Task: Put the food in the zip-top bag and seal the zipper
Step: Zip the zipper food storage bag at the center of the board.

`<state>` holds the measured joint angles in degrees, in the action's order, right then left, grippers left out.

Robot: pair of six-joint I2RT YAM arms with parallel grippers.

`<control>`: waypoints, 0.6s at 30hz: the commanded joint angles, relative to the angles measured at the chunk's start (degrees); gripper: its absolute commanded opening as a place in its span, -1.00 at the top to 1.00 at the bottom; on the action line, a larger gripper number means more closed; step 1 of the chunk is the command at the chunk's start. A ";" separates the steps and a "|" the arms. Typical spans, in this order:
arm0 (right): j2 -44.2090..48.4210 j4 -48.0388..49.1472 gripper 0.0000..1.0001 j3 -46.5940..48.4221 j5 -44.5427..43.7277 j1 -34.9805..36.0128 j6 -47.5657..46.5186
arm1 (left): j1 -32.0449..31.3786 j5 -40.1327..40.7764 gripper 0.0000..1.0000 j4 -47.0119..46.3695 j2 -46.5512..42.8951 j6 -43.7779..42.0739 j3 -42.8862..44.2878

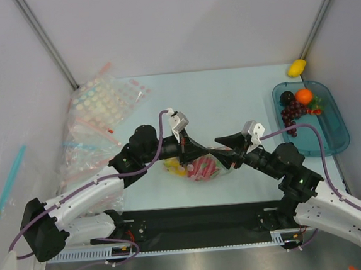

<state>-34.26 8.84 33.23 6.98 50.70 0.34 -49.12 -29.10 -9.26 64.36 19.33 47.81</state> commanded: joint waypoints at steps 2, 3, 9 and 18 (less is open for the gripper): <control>-0.46 1.79 0.06 2.36 0.40 -0.16 -1.39 | -0.45 -0.25 0.99 -2.26 -2.66 -1.49 3.08; -0.63 1.71 0.07 2.36 0.49 -0.16 -1.31 | -0.45 -0.25 0.99 -2.26 -2.66 -1.49 3.08; -0.89 1.44 0.15 2.54 0.75 -0.16 -1.31 | -0.53 -0.17 0.99 -1.91 -2.83 -1.49 3.25; -0.55 1.44 1.00 2.71 1.37 -0.16 -0.60 | -0.71 0.45 0.60 -1.12 -2.40 -1.93 3.69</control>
<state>-35.33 8.45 33.39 7.62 50.63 -0.25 -49.39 -28.62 -7.94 63.68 18.46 48.21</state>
